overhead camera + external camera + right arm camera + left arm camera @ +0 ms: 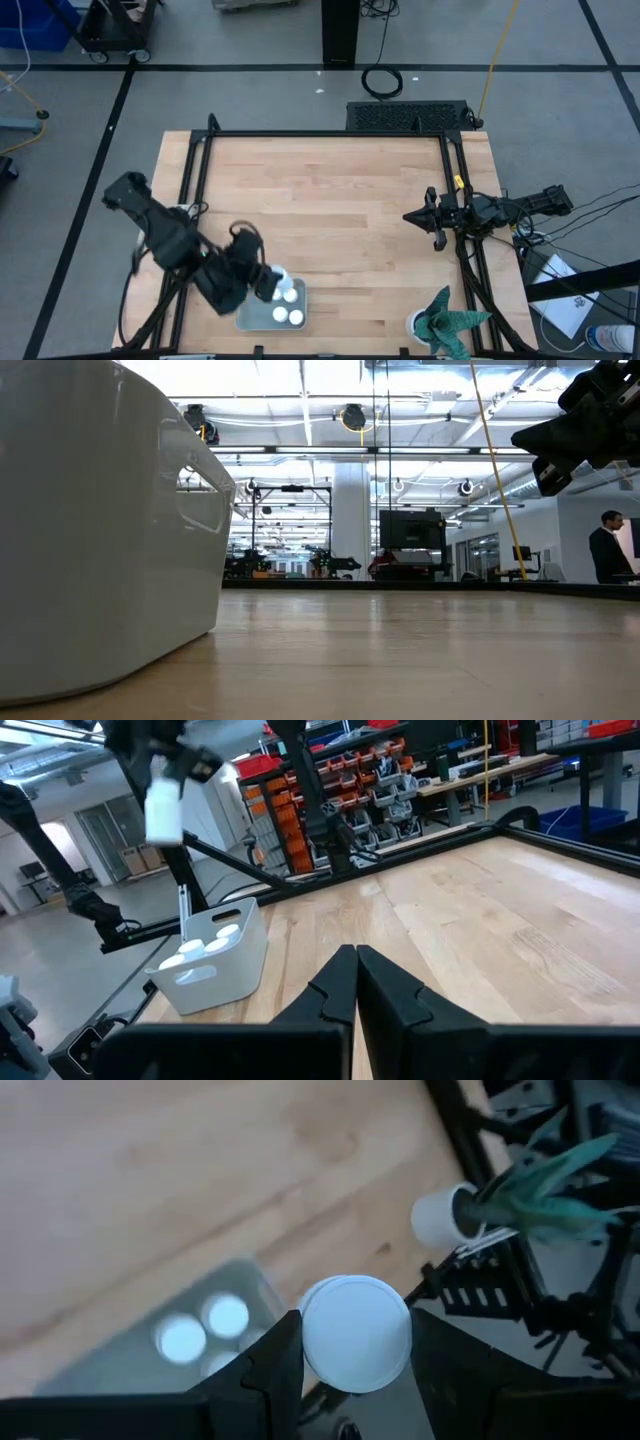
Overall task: Pick and place pill bottles into a basket
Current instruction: Put the white medicine bottle into the gray bin
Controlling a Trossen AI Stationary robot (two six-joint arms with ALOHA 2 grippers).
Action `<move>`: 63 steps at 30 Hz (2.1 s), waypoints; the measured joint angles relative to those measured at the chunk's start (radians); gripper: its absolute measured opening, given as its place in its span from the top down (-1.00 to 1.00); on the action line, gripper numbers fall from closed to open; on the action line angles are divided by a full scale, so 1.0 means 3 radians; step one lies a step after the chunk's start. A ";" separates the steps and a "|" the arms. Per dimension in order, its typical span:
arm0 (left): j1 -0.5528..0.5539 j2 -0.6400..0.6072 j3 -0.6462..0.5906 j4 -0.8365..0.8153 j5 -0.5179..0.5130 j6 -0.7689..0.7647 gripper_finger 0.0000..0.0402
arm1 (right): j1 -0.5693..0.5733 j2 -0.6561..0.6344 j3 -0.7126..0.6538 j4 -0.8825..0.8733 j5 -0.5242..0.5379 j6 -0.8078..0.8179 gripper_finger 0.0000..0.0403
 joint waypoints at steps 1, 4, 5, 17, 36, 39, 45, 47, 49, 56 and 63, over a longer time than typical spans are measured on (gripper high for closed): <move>-0.0060 0.0054 0.0000 0.0005 0.0004 -0.0091 0.19 | 0.0001 0.0000 0.0000 0.0000 0.0000 -0.0001 0.98; -0.0217 0.0207 0.0000 0.0002 0.0013 -0.0367 0.19 | 0.0001 0.0000 0.0000 0.0000 -0.0001 0.0000 0.98; -0.0275 0.0258 0.0000 -0.0008 0.0018 -0.0474 0.19 | 0.0000 0.0000 0.0000 0.0000 0.0000 0.0000 0.98; -0.0776 0.0790 0.0000 -0.0385 0.0277 -0.1528 0.19 | 0.0001 0.0000 0.0000 -0.0003 0.0000 0.0000 0.98; -0.0758 0.1535 -0.0001 -0.0906 0.0297 -0.1575 0.19 | 0.0000 0.0000 0.0000 -0.0001 0.0000 0.0000 0.98; -0.0750 0.1602 -0.0001 -0.0949 0.0285 -0.1603 0.19 | 0.0001 0.0000 0.0000 0.0000 0.0000 -0.0001 0.98; -0.0752 0.1736 -0.0001 -0.1009 0.0119 -0.1715 0.19 | 0.0001 0.0000 0.0000 0.0000 0.0000 0.0000 0.98; -0.0752 0.1770 -0.0001 -0.1009 0.0118 -0.1717 0.17 | 0.0001 0.0000 0.0000 0.0000 0.0000 0.0000 0.98; -0.0752 0.1792 -0.0001 -0.1013 0.0119 -0.1729 0.15 | 0.0001 0.0000 0.0000 0.0000 0.0000 0.0000 0.98; -0.0754 0.1793 -0.0104 -0.1002 0.0149 -0.1769 0.17 | 0.0001 0.0000 0.0000 0.0000 0.0000 0.0000 0.98; -0.0771 0.1786 -0.0228 -0.0748 0.0149 -0.1973 0.06 | 0.0000 0.0000 0.0000 -0.0001 0.0000 0.0000 0.98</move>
